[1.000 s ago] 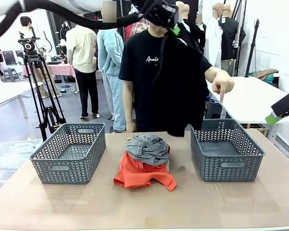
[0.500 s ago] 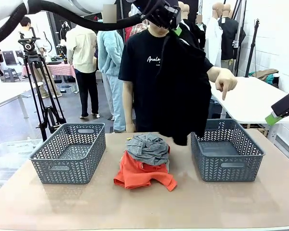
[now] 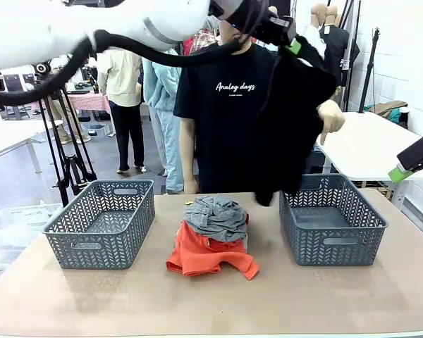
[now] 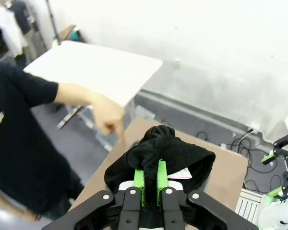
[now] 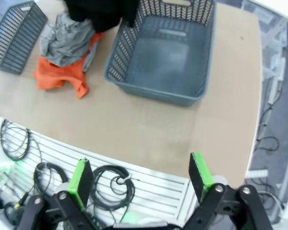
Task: Sort the tops and bottoms.
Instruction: Sort the clothes according to human instructions.
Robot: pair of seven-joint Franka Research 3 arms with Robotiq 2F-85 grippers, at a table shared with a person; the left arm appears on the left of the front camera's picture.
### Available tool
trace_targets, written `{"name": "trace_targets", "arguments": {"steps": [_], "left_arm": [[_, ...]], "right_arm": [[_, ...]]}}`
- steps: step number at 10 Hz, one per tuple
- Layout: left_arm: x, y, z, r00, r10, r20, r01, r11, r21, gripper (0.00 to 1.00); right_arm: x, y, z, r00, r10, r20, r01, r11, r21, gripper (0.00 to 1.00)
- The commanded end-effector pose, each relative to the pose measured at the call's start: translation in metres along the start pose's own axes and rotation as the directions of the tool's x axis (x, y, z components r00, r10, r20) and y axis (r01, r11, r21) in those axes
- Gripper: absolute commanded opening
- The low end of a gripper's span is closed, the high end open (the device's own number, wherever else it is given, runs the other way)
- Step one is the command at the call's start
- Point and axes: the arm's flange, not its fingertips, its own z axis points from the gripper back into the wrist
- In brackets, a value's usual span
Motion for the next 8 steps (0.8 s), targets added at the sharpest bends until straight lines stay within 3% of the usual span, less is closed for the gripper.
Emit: {"name": "trace_targets", "arguments": {"steps": [1, 4, 6, 8], "left_arm": [[0.037, 0.013, -0.014, 0.995, -0.051, 0.085, 0.058, 0.995, -0.079, 0.0], [0.054, 0.011, -0.017, 0.974, -0.121, 0.19, 0.13, 0.991, -0.035, 0.0], [0.056, 0.01, -0.024, 0.972, -0.127, 0.196, 0.139, 0.989, -0.047, 0.0], [0.038, 0.017, -0.048, 0.984, -0.053, 0.172, 0.076, 0.989, -0.128, 0.0]], "right_arm": [[-0.001, 0.0, -0.001, 1.0, 0.006, -0.01, -0.006, 1.0, -0.001, 1.0], [-0.001, 0.0, -0.001, 1.0, 0.006, -0.01, -0.006, 1.0, -0.001, 1.0], [-0.001, 0.0, -0.001, 1.0, 0.006, -0.01, -0.006, 1.0, -0.001, 1.0], [-0.001, 0.0, -0.001, 1.0, 0.006, -0.01, -0.006, 1.0, -0.001, 1.0]]}}
